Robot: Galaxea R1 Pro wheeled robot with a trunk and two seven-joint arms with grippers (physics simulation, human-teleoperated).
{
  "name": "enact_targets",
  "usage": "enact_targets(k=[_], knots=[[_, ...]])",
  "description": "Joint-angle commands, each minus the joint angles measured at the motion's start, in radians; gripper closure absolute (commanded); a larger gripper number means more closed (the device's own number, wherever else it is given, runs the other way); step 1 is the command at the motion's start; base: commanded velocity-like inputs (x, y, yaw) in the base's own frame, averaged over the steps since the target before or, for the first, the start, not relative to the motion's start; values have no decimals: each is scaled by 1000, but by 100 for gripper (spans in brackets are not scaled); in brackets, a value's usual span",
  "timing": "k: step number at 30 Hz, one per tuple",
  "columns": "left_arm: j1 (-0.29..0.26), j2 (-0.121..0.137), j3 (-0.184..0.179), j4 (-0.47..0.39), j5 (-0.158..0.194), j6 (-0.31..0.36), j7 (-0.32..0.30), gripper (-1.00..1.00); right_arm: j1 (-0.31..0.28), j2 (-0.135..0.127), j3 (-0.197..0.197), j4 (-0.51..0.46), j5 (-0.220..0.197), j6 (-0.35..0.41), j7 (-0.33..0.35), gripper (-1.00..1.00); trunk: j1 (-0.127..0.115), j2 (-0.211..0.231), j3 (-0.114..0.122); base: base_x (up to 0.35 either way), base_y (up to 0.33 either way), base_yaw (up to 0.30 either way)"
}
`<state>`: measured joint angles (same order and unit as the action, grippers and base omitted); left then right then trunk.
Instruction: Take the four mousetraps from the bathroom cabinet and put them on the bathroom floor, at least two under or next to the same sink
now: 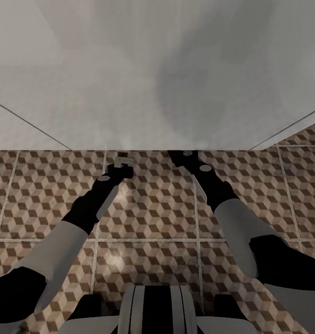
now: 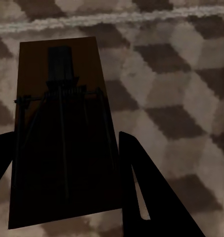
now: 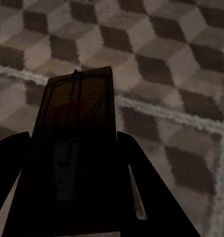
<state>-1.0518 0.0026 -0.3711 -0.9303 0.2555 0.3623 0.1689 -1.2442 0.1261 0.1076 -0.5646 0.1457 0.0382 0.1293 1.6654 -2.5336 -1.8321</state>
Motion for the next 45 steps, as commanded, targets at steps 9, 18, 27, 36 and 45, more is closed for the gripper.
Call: enact_targets(k=[9,18,27,36,45], knots=[[0,-5,-3,-6,7,10,8,100,0,-5,-2,-3,11,-10,63,100,0,0,0,0,0,0],[0,-8,-3,-8,8,14,-4,100,0,-41,-2,-4,11,-21,119,100,0,0,0,0,0,0],[0,-22,-3,4,8,28,-16,100,0,-43,-2,8,11,-70,123,100,0,0,0,0,0,0],[0,-22,-3,25,8,28,-18,100,-1,-40,-2,11,11,-75,122,100,0,0,0,0,0,0],[0,-21,-3,22,8,27,-19,100,-1,-36,0,11,11,-75,119,100,0,0,0,0,0,0]])
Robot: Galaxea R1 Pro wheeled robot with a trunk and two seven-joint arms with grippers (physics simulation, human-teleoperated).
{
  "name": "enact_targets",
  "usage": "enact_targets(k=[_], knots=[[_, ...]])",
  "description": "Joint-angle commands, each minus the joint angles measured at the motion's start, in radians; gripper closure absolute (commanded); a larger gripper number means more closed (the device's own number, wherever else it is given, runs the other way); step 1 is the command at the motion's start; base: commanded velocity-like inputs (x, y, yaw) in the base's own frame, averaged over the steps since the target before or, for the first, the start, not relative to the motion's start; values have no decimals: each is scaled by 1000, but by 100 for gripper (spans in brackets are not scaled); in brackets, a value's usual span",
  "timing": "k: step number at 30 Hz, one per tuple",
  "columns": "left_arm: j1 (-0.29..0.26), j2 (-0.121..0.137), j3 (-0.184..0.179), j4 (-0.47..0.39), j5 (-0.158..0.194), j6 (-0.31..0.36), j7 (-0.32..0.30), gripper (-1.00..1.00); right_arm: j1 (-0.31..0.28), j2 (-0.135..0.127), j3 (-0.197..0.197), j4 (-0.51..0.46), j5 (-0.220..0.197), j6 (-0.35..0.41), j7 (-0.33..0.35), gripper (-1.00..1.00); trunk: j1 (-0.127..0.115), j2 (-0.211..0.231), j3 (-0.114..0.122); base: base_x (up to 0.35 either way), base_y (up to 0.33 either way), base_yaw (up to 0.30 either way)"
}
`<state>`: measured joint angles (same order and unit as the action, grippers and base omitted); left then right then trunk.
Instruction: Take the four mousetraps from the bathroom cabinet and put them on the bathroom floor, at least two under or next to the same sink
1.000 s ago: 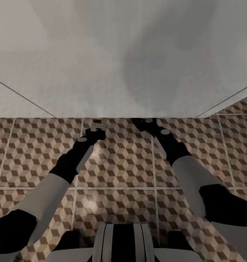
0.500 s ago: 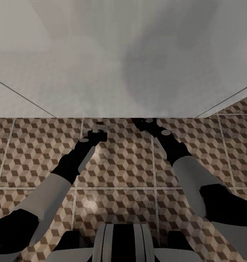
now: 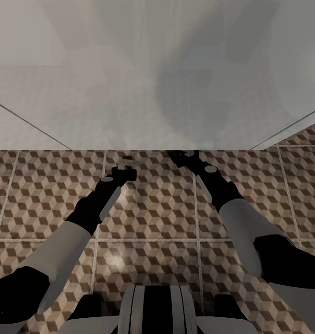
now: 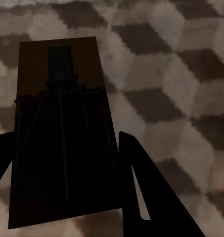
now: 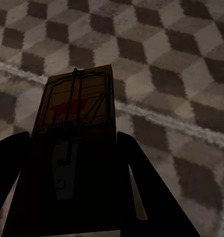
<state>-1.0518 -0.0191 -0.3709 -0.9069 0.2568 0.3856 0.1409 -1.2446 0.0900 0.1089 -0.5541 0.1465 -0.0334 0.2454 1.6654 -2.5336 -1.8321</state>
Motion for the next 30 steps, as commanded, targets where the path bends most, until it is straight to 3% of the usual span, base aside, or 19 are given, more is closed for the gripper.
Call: enact_targets(k=[1,16,23,30], knots=[[0,1,-3,-3,7,4,9,100,0,0,-2,0,10,-3,2,100,0,0,0,0,0,0],[0,-1,-2,-45,-1,-12,9,100,0,5,1,0,15,-3,-2,100,0,0,0,0,0,0],[0,0,-2,-43,-3,-92,11,100,-1,5,4,0,17,-3,-12,100,0,0,0,0,0,0],[0,3,0,-7,-5,-114,11,100,0,5,6,0,19,-3,-23,100,0,0,0,0,0,0]])
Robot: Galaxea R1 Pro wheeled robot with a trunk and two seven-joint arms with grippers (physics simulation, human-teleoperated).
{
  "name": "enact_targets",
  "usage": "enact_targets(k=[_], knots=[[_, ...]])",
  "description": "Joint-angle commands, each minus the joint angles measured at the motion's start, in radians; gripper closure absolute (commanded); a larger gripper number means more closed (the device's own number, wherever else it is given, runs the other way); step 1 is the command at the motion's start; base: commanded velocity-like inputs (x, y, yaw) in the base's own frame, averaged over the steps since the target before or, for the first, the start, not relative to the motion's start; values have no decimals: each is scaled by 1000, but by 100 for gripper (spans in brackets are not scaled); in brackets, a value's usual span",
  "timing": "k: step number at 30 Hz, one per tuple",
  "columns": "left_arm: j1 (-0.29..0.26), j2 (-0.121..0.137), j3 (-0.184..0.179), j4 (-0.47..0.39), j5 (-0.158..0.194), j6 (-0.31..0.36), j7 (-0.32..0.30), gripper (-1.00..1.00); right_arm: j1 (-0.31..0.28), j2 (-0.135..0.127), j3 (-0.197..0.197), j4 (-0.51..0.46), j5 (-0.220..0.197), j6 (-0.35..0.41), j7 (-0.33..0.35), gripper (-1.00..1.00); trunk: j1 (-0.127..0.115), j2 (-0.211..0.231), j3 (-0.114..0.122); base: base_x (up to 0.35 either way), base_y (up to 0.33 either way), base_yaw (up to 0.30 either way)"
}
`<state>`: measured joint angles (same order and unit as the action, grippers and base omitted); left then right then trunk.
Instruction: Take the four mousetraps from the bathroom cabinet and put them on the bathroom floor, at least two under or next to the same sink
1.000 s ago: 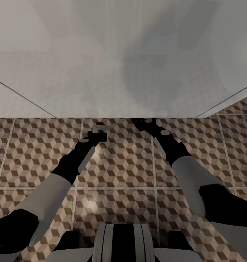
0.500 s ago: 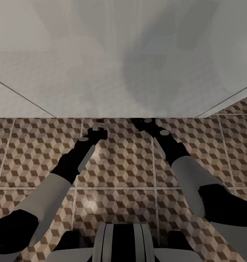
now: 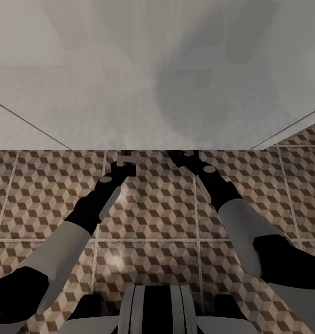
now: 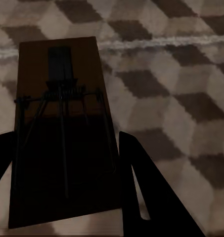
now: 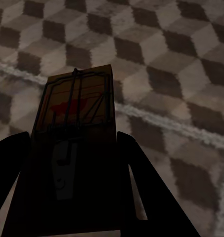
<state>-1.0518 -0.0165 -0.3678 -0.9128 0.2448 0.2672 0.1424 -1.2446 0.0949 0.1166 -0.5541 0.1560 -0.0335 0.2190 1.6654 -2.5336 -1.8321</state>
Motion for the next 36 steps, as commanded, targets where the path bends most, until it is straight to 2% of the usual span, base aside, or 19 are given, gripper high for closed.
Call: enact_targets(k=[1,7,12,23,36], knots=[[0,1,-4,3,7,2,9,100,-1,0,-2,0,10,-3,3,100,0,0,0,0,0,0],[0,1,-5,24,7,-68,9,100,-1,0,-2,0,10,-3,2,100,0,0,0,0,0,0],[0,1,-5,44,8,-76,9,100,0,-1,-1,0,10,-3,2,100,0,0,0,0,0,0],[0,-2,-1,176,7,-111,9,100,0,-1,0,0,11,-3,2,100,0,0,0,0,0,0],[0,-1,0,182,7,-129,9,100,0,-1,0,0,11,-3,2,100,0,0,0,0,0,0]])
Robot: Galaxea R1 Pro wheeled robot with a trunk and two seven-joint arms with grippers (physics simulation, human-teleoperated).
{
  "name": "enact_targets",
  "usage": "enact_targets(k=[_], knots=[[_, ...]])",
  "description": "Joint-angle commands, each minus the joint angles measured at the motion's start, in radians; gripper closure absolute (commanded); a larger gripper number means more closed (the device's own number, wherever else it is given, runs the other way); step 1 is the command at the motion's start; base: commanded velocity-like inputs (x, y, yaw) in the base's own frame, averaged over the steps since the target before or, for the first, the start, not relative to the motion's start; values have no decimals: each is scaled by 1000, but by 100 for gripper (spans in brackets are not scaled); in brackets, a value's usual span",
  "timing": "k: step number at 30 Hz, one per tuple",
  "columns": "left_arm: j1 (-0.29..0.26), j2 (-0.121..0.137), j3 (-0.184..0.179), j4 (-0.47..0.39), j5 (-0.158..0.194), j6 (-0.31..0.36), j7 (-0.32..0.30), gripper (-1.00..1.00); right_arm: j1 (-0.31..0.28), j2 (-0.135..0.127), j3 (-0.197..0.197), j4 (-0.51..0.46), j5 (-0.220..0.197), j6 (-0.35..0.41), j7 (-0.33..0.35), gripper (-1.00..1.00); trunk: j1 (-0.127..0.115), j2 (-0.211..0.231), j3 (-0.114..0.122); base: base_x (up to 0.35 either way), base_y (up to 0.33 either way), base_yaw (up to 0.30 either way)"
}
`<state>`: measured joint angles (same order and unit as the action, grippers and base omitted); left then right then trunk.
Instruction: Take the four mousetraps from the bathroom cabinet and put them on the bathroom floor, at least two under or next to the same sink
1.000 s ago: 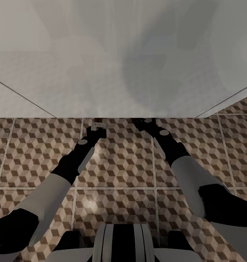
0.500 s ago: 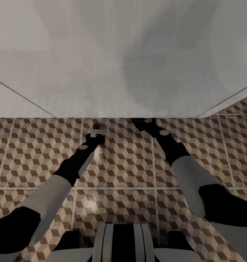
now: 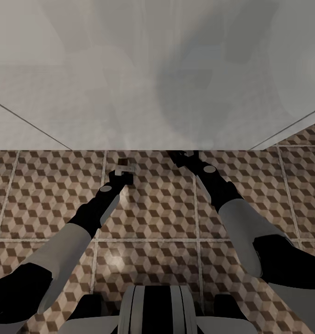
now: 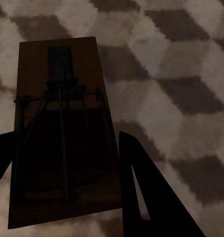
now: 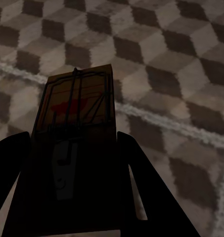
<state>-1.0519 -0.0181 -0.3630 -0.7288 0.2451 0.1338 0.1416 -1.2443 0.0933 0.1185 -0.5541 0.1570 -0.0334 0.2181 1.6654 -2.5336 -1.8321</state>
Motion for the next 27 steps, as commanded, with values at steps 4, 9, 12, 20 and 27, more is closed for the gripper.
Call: enact_targets(k=[4,9,12,20,27], knots=[[0,1,-5,-5,7,4,9,100,0,0,-2,0,10,-3,3,100,0,0,0,0,0,0],[0,1,-5,-18,7,4,9,100,-1,0,-2,0,10,-3,3,100,0,0,0,0,0,0],[0,1,-6,-24,7,4,9,100,0,0,-2,0,10,-3,3,100,0,0,0,0,0,0],[0,1,-8,-36,7,4,9,100,0,0,-2,0,10,-3,3,100,0,0,0,0,0,0],[0,1,-10,-37,7,4,10,-100,-1,0,-2,0,10,-3,3,100,0,0,0,0,0,0]])
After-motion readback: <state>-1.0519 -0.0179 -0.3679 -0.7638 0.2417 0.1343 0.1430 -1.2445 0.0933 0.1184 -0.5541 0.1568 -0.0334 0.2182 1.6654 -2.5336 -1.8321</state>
